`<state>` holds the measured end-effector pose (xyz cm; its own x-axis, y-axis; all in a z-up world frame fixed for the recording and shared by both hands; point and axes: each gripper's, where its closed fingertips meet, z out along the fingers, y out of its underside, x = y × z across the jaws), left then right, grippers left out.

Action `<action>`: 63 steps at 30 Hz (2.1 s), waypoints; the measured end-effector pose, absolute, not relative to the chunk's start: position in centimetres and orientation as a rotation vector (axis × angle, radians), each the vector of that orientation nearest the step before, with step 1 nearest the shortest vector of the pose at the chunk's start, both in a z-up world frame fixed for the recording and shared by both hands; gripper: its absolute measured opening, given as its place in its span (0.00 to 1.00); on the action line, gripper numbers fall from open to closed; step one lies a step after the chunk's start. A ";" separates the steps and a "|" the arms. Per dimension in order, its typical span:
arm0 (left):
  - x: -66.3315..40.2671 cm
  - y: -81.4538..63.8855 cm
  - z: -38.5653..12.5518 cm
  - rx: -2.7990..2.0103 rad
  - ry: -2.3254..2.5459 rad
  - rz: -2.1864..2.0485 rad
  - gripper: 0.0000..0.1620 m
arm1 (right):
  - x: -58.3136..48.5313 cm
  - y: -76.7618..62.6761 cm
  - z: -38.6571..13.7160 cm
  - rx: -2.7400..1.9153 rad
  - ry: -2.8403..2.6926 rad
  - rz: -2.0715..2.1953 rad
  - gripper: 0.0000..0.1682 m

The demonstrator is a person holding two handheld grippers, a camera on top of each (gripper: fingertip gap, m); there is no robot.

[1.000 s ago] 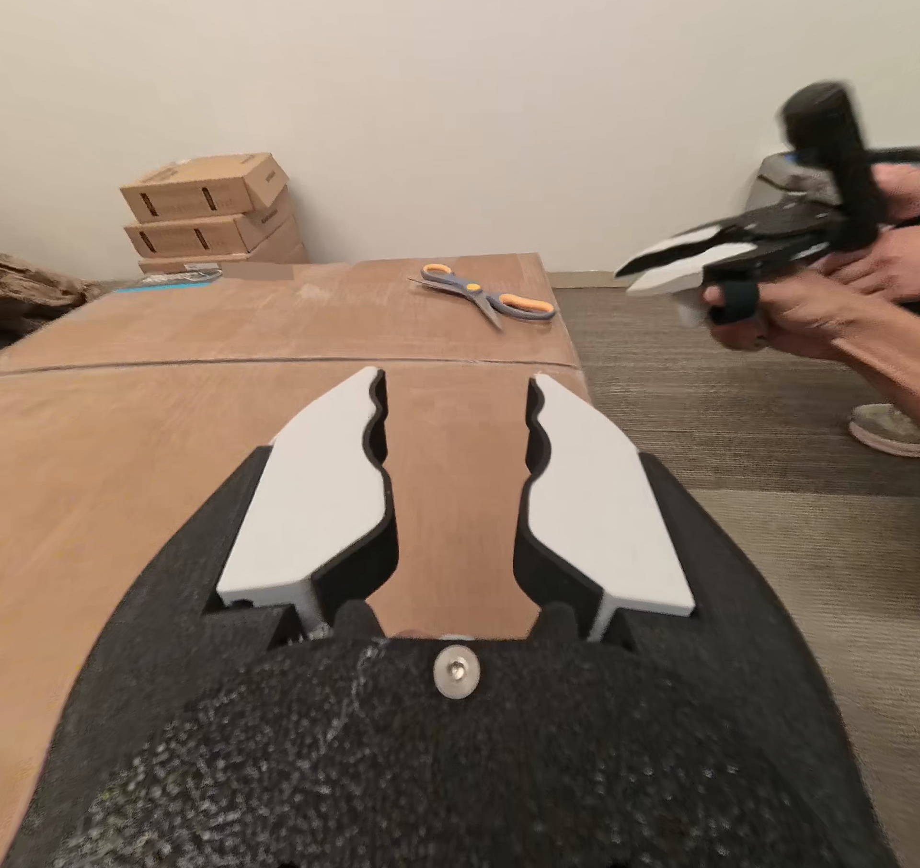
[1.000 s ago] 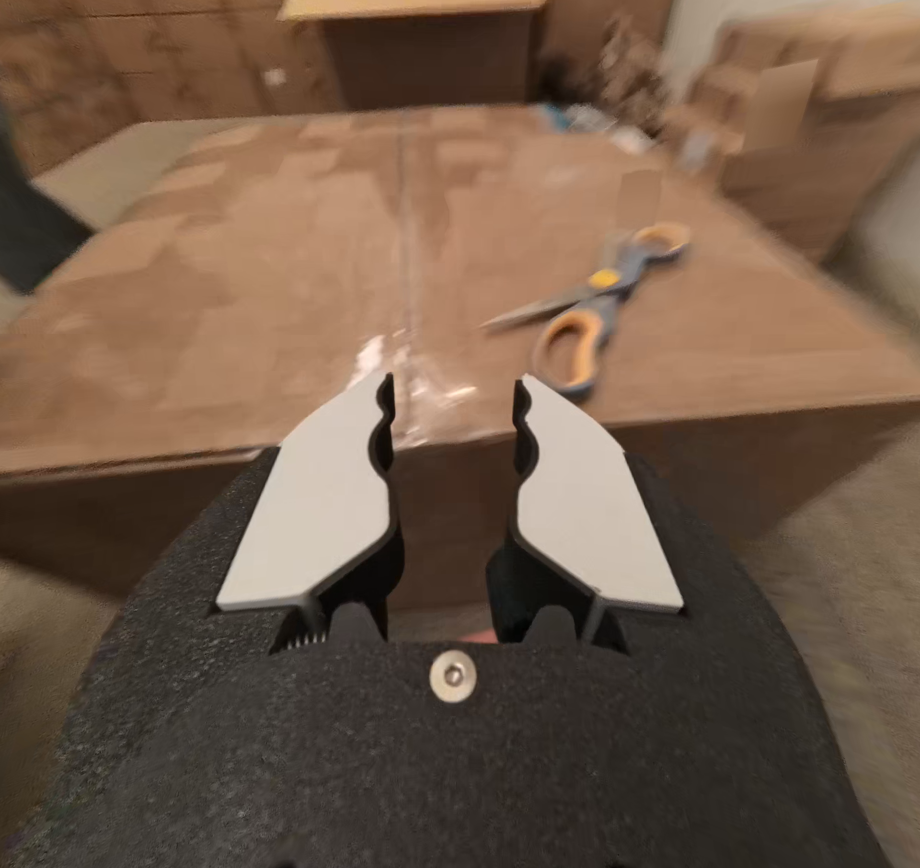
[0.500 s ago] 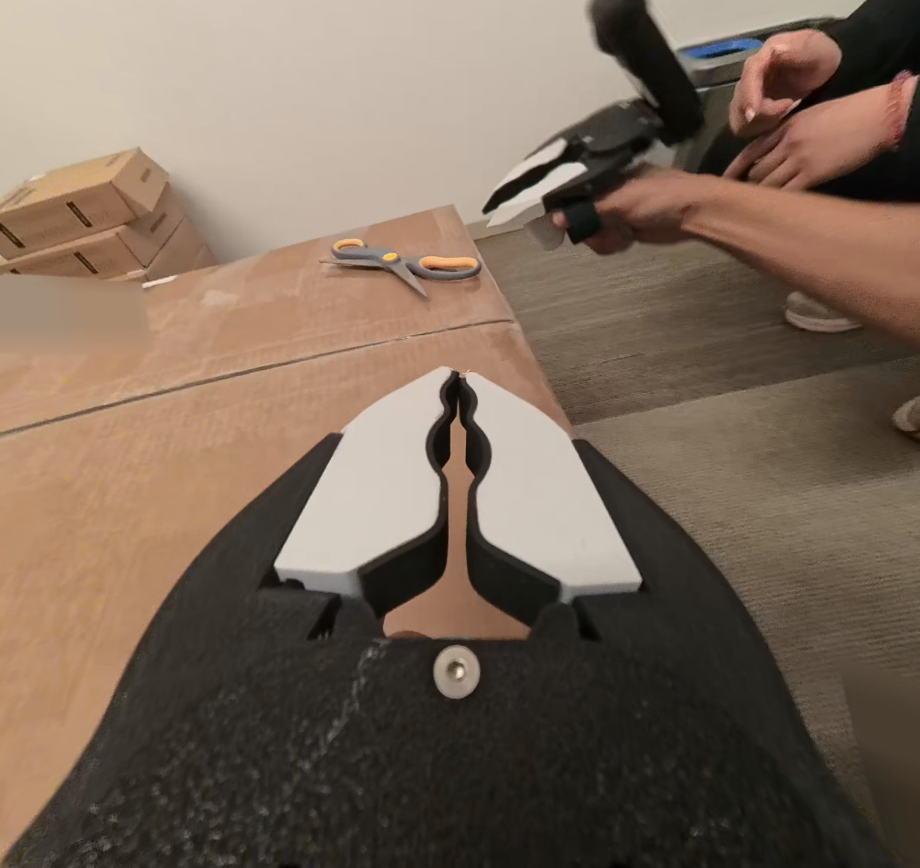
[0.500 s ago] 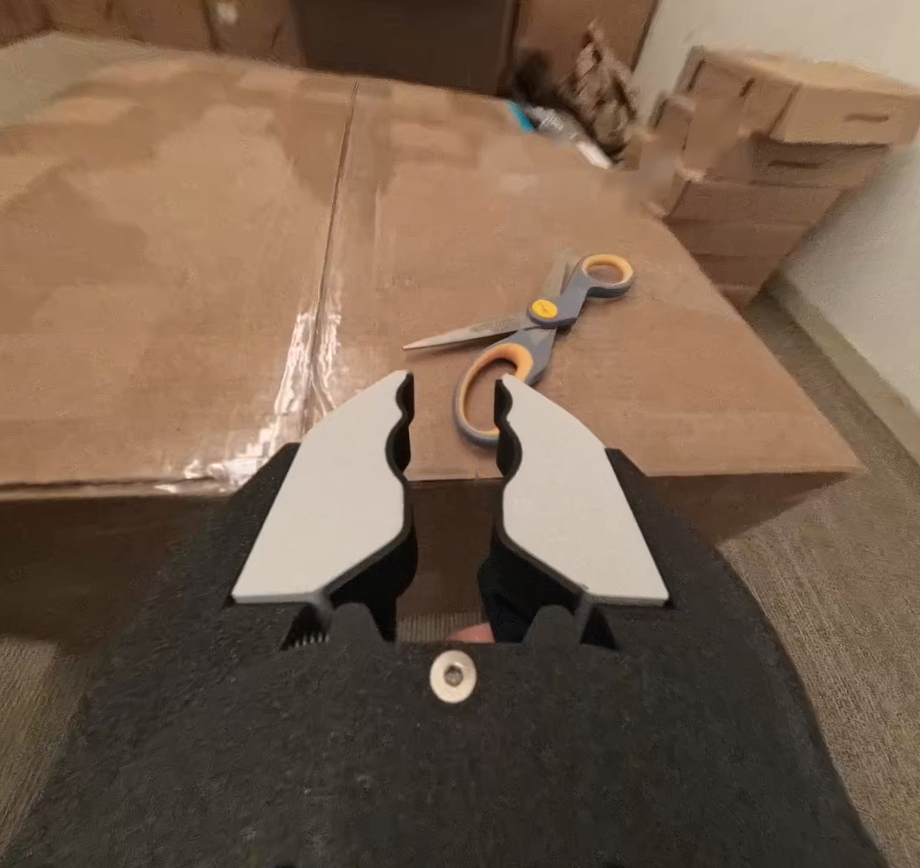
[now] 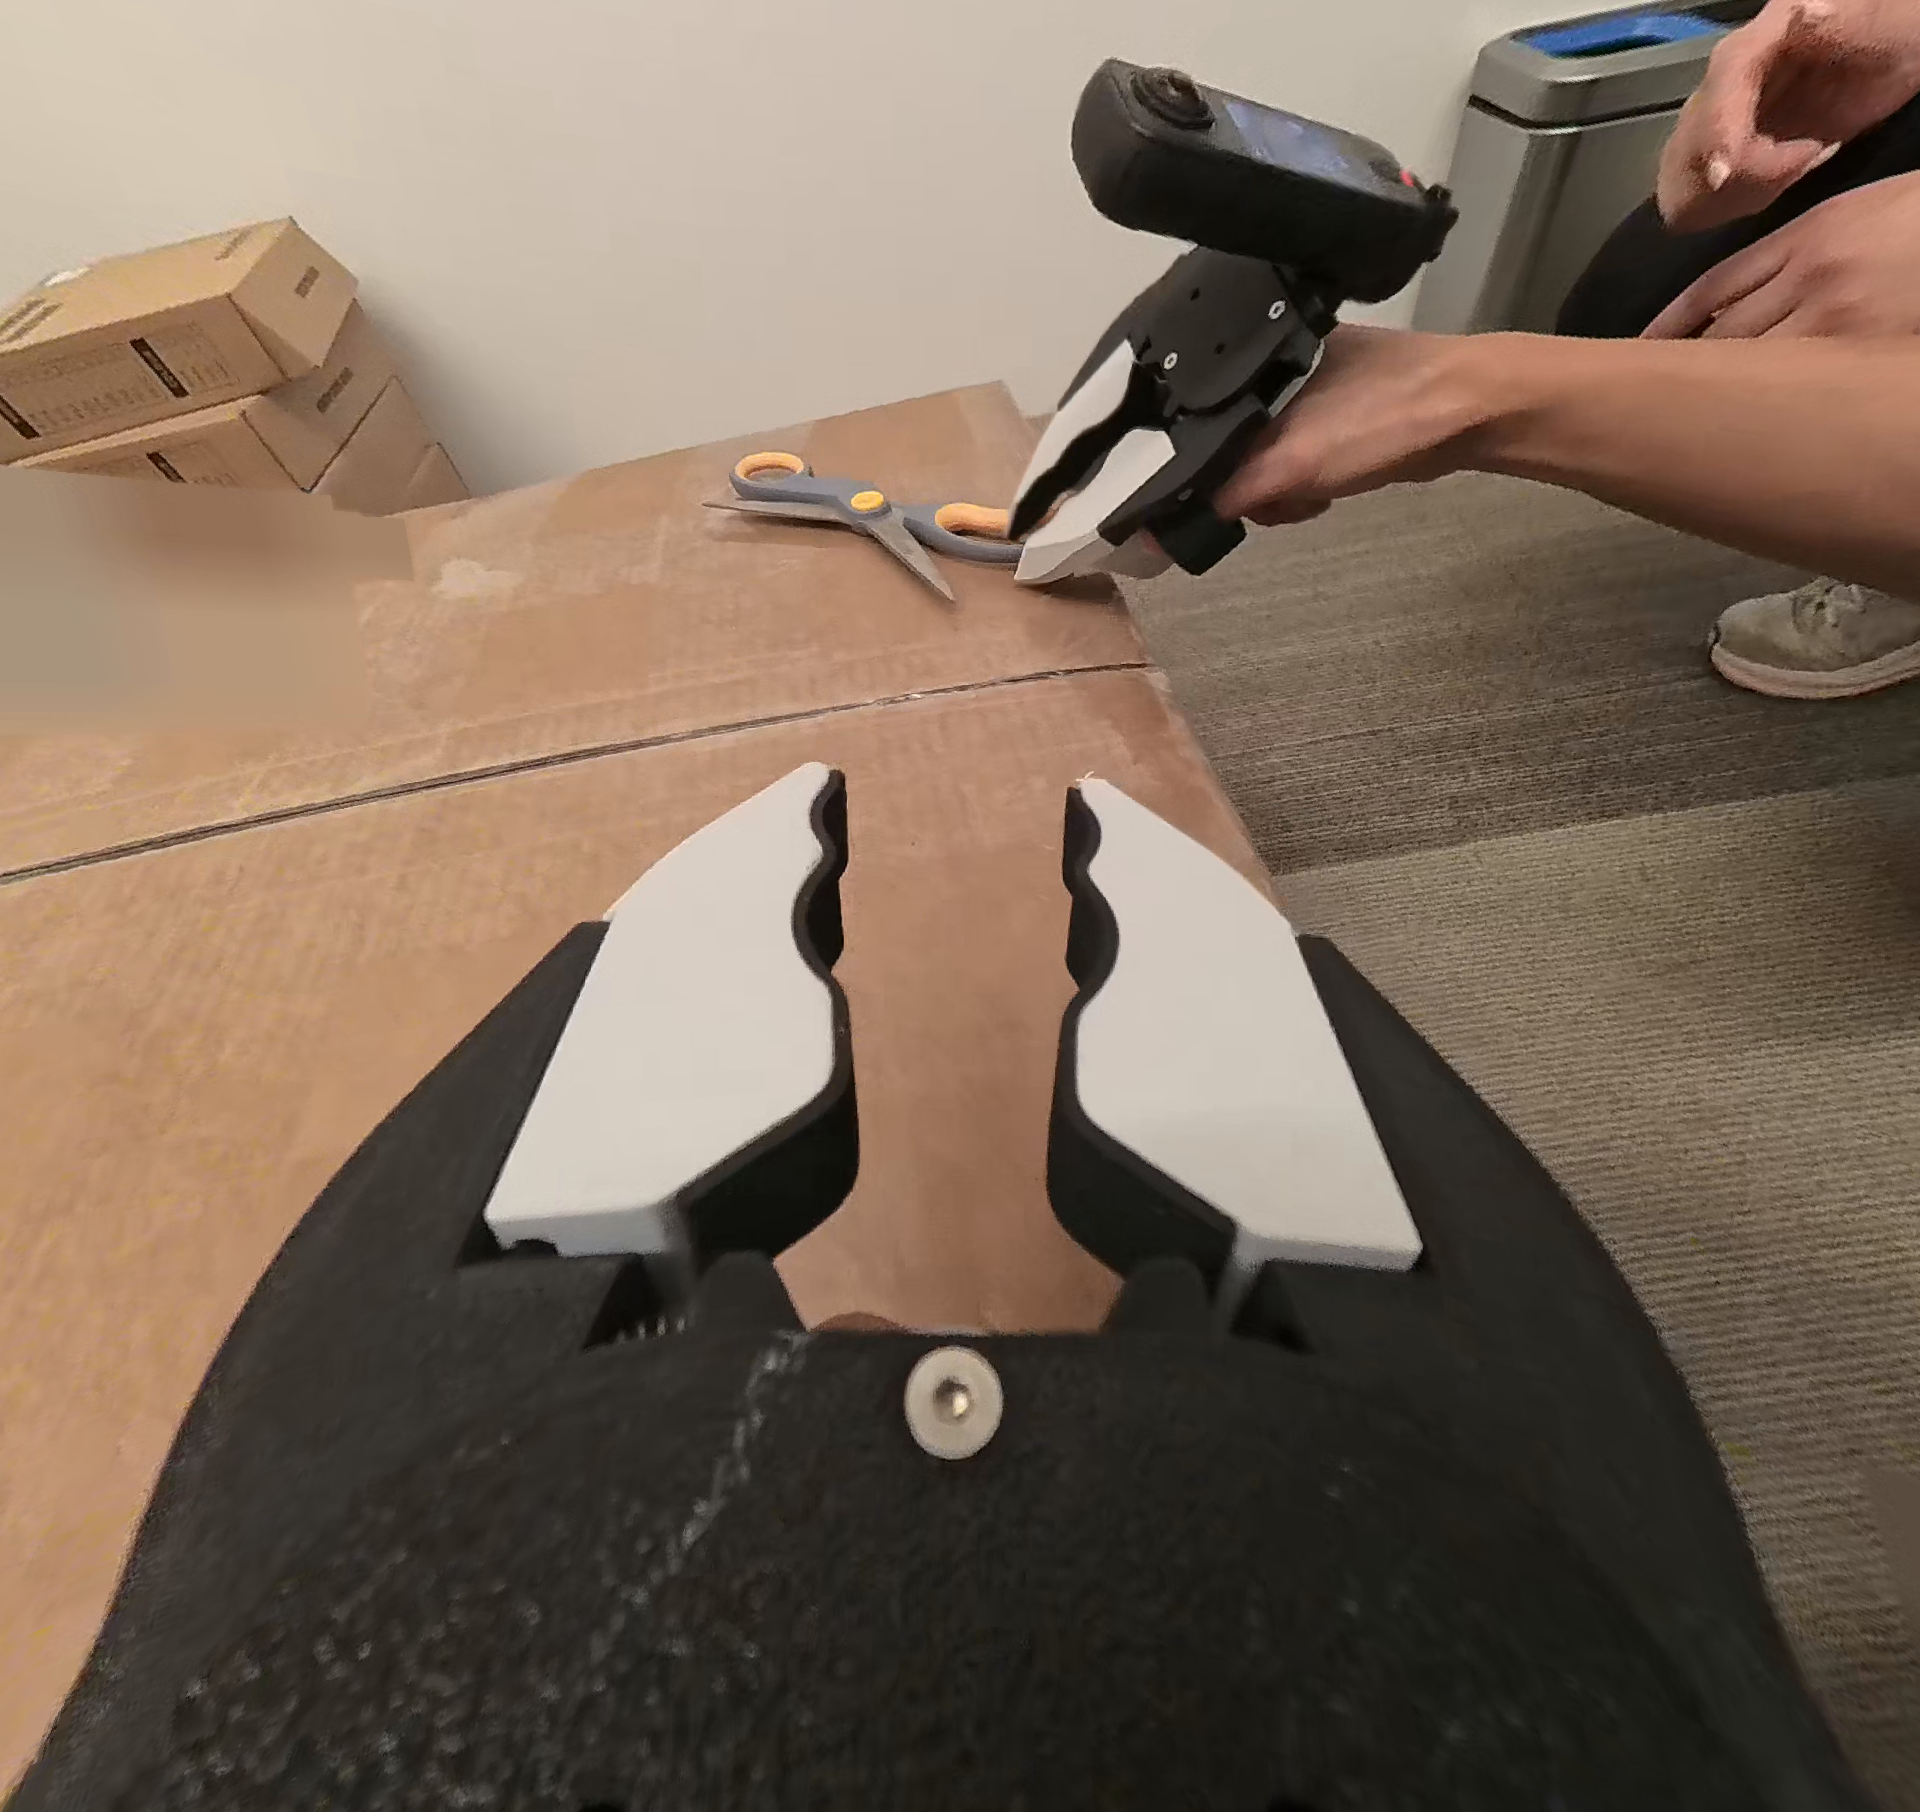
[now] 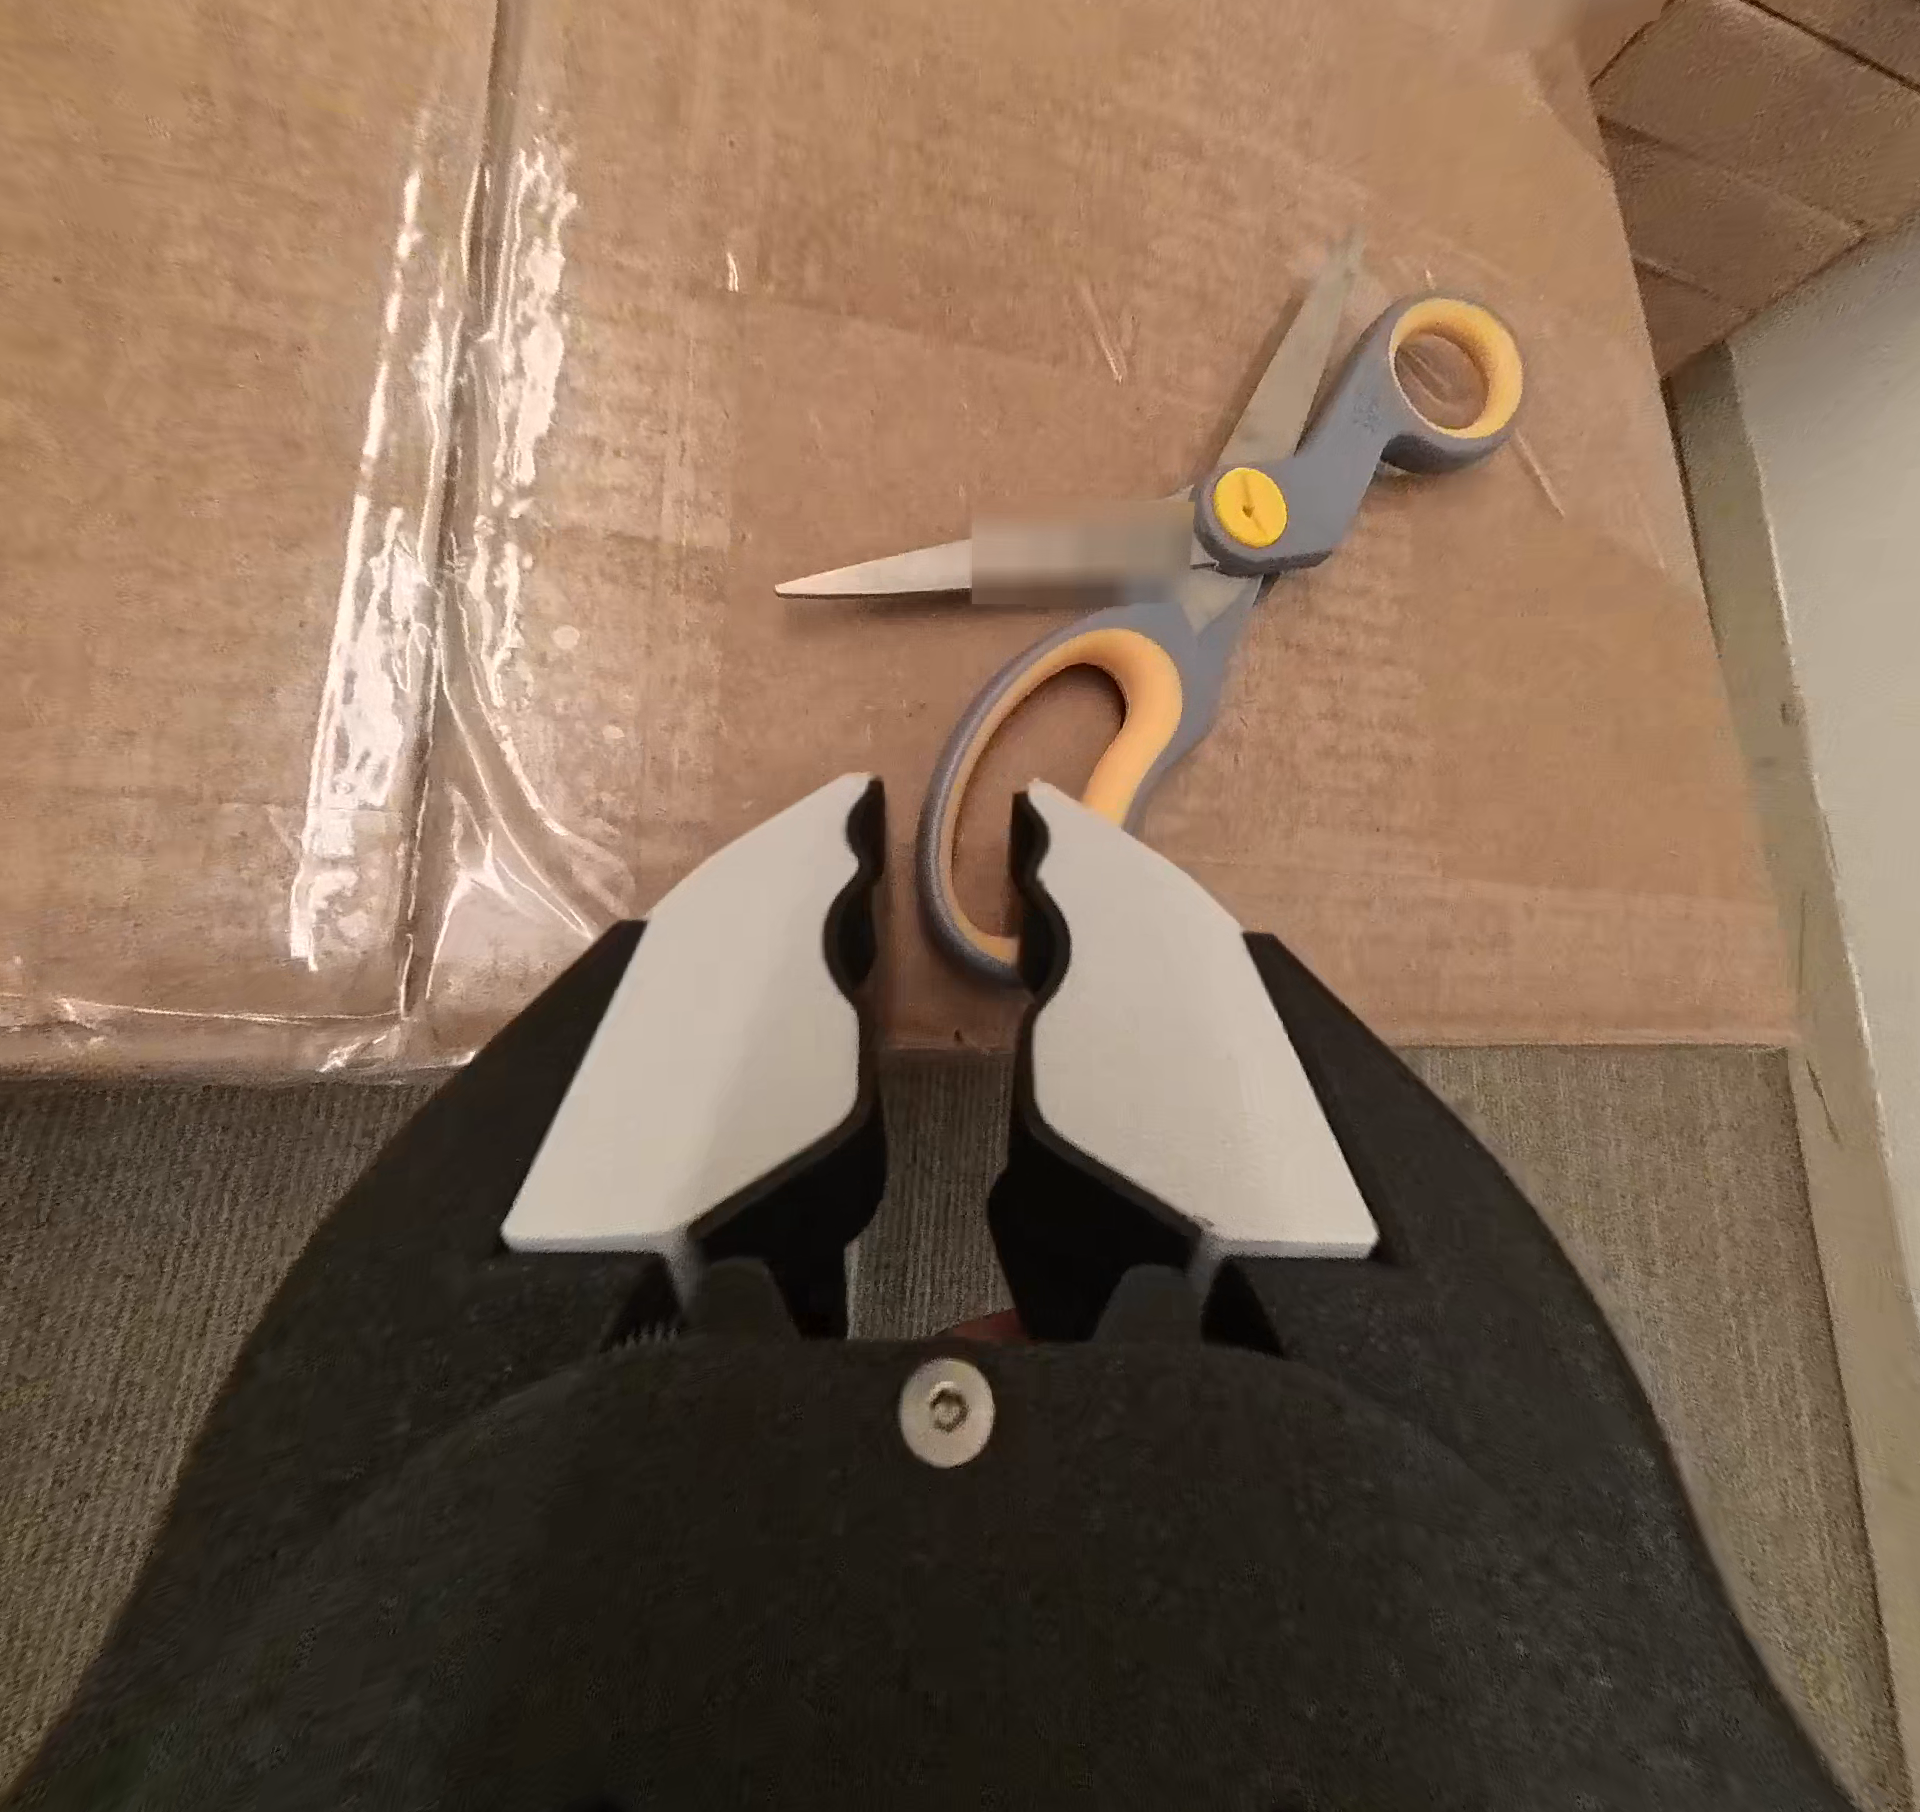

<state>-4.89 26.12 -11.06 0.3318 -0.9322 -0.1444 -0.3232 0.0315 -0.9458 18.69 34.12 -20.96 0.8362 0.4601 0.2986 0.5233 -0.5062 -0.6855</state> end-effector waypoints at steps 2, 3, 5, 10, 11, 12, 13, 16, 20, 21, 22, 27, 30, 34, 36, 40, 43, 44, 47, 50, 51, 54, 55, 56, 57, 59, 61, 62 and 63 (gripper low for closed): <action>-4.5 26.5 -11.4 -1.520 1.209 -0.702 0.24 | 18.5 34.0 -21.3 -2.204 -0.742 -0.120 0.03; -4.3 26.7 -11.5 -1.523 1.215 -0.703 0.24 | 18.7 34.0 -21.3 -2.217 -0.738 -0.149 0.03; -4.0 27.1 -11.8 -1.530 1.226 -0.704 0.24 | 18.9 34.1 -21.0 -2.243 -0.708 -0.163 0.03; -3.6 28.8 -12.0 -1.506 1.258 -0.658 0.24 | 17.4 32.6 -16.1 -2.149 -0.431 0.208 0.03; -3.6 29.3 -11.9 -1.482 1.266 -0.638 0.24 | 17.1 32.1 -15.0 -2.142 -0.368 0.299 0.03; -3.5 29.8 -11.7 -1.440 1.281 -0.605 0.23 | 16.7 31.4 -13.9 -2.132 -0.315 0.394 0.03; -3.2 30.4 -11.3 -1.381 1.297 -0.565 0.22 | 16.3 30.7 -12.8 -2.117 -0.258 0.495 0.03; -1.8 31.4 -10.9 -1.209 1.398 -0.489 0.19 | 14.6 28.8 -10.1 -2.053 -0.127 0.788 0.03; -0.2 32.2 -11.4 -1.211 1.450 -0.427 0.23 | 12.8 27.2 -7.2 -1.936 0.052 1.126 0.02; -0.1 32.2 -11.0 -1.170 1.445 -0.383 0.22 | 12.5 26.9 -6.9 -1.929 0.071 1.176 0.02; 0.1 32.0 -10.5 -1.113 1.443 -0.348 0.20 | 12.1 26.6 -6.8 -1.935 0.067 1.201 0.02; 2.2 30.7 -11.8 -1.037 1.632 -0.403 0.18 | 10.5 25.2 -6.5 -1.995 -0.028 1.222 0.03; 3.1 31.2 -12.6 -1.086 1.730 -0.473 0.19 | 9.2 24.2 -6.1 -2.025 -0.122 1.231 0.03; 3.5 30.2 -12.2 -1.125 1.807 -0.672 0.23 | 7.8 23.4 -5.8 -2.068 -0.220 1.216 0.03; 3.5 29.3 -12.6 -1.143 1.870 -0.728 0.23 | 7.4 23.3 -5.4 -2.070 -0.252 1.216 0.03; 3.7 28.7 -13.4 -1.158 1.914 -0.755 0.20 | 6.5 23.1 -5.3 -2.086 -0.306 1.209 0.03; 4.1 28.3 -14.1 -1.178 1.944 -0.778 0.13 | 5.7 23.2 -5.5 -2.101 -0.341 1.215 0.03; 4.2 28.2 -14.3 -1.184 1.952 -0.770 0.11 | 5.6 23.2 -5.7 -2.107 -0.351 1.209 0.03; 4.1 28.3 -14.3 -1.184 1.953 -0.790 0.11 | 5.6 23.4 -5.6 -2.106 -0.362 1.203 0.03; 4.1 28.2 -14.3 -1.177 1.960 -0.789 0.10 | 5.5 23.4 -5.6 -2.079 -0.383 1.209 0.03; 4.1 28.1 -14.2 -1.183 1.952 -0.807 0.10 | 5.6 23.6 -5.3 -2.042 -0.390 1.187 0.04; 4.6 27.7 -13.7 -1.243 1.897 -0.915 0.10 | 6.3 24.4 -3.2 -1.814 -0.422 1.090 0.10; 4.7 27.7 -13.6 -1.265 1.873 -0.952 0.10 | 6.7 24.7 -2.4 -1.737 -0.417 1.057 0.16; 4.8 27.8 -13.5 -1.291 1.847 -0.991 0.10 | 7.4 24.9 -1.9 -1.675 -0.416 1.003 0.22; 4.8 27.8 -13.3 -1.318 1.825 -1.045 0.10 | 8.4 25.1 -1.8 -1.628 -0.408 0.922 0.27; 4.8 27.2 -12.5 -1.377 1.772 -1.184 0.10 | 10.1 25.0 -2.7 -1.551 -0.377 0.784 0.32; 4.7 26.1 -11.8 -1.414 1.755 -1.319 0.10 | 9.8 24.5 -4.5 -1.511 -0.376 0.743 0.33; 4.7 25.5 -11.6 -1.430 1.759 -1.360 0.10 | 9.0 24.2 -5.3 -1.489 -0.376 0.771 0.33; 4.7 24.8 -11.5 -1.452 1.766 -1.402 0.10 | 8.2 24.0 -5.8 -1.473 -0.371 0.802 0.34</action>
